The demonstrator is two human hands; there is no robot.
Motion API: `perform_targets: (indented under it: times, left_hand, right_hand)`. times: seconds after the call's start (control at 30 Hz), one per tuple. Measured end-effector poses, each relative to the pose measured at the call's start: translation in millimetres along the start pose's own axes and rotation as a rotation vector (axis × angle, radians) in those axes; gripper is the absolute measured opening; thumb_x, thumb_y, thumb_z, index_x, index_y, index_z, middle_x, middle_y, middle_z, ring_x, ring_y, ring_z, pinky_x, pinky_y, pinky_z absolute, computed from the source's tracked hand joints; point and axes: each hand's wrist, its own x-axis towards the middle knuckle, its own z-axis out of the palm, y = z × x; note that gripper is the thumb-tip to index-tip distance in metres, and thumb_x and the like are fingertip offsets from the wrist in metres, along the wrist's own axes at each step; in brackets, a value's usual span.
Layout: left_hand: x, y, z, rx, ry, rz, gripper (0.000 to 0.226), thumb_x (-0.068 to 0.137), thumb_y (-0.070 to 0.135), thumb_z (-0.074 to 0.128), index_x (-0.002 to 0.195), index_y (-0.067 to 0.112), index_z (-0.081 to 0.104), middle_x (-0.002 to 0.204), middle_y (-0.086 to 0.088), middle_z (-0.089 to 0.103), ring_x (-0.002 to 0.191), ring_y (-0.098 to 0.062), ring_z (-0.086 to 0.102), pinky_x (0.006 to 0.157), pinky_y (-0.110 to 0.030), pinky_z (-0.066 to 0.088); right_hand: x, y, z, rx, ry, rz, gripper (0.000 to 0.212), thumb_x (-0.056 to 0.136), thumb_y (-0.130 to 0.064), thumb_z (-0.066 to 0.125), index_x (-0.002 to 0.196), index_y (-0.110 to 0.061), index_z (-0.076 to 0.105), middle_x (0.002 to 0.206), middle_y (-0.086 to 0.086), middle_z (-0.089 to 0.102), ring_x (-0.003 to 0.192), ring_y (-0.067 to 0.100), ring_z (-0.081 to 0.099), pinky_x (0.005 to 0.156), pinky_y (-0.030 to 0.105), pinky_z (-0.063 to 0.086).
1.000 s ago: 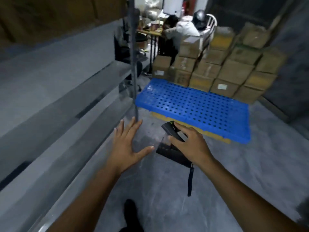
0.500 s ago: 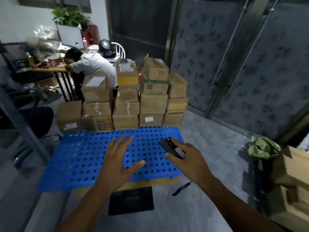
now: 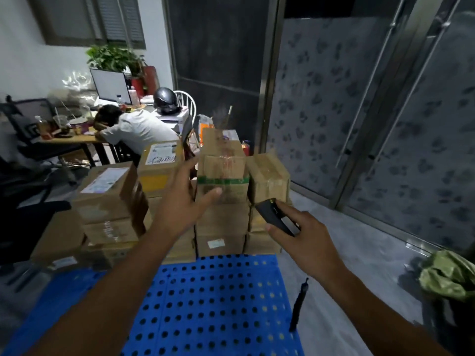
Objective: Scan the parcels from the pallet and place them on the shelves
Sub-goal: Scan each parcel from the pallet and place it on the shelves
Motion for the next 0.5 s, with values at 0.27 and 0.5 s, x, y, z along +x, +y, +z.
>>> perform_targets:
  times: [0.27,0.5]
  left_hand:
    - [94,-18,39,0.179,0.057,-0.063,0.087,0.078,0.052,0.082,0.151,0.032,0.039,0.157,-0.01,0.036,0.142,-0.024,0.036,0.113,-0.043,0.039]
    - [101,-36,63,0.106,0.038,-0.16,0.077,0.067,0.043,0.094,0.132,0.03,0.054,0.127,0.005,0.061,0.109,-0.014,0.061,0.085,-0.029,0.048]
  right_hand:
    - [97,23,-18,0.032,-0.048,-0.07,0.069,0.081,-0.061,0.07,0.145,-0.044,0.049,0.114,-0.009,0.059,0.111,0.006,0.056,0.092,0.029,0.05]
    - [126,46,-25,0.066,-0.045,-0.07,0.068,0.081,-0.059,0.072,0.144,-0.044,0.05,0.118,-0.011,0.06,0.115,0.002,0.055,0.095,0.026,0.048]
